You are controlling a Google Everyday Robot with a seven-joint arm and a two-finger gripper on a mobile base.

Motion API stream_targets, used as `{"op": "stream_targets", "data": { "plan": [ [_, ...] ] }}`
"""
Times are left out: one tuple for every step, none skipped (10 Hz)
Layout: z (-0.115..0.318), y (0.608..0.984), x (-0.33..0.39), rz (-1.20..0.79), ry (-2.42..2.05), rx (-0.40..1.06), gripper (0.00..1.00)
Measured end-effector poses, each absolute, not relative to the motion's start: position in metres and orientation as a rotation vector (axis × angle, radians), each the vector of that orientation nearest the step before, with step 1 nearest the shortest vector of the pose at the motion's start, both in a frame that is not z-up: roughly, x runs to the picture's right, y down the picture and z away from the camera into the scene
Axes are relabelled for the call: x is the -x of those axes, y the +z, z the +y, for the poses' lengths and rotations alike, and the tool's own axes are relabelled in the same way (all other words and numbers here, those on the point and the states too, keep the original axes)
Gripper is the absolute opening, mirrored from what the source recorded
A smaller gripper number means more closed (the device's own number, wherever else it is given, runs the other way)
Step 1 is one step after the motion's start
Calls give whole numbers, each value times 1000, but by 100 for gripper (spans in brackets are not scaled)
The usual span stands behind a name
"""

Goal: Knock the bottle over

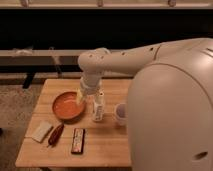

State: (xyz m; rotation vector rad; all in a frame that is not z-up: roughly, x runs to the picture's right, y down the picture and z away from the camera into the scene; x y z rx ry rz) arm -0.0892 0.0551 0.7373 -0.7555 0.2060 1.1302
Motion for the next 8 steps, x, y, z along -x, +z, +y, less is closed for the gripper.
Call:
{"op": "stream_targets", "data": {
  "plan": [
    [49, 745, 85, 218, 1156, 741, 66],
    [45, 750, 83, 223, 1176, 735, 66],
    [41, 753, 80, 227, 1189, 733, 66],
    [40, 752, 79, 228, 1195, 740, 66],
    [38, 748, 78, 215, 1198, 773, 66],
    [37, 744, 75, 202, 1201, 806, 66],
    [36, 743, 74, 199, 1202, 816, 66],
    [37, 742, 76, 196, 1199, 820, 66]
  ]
}}
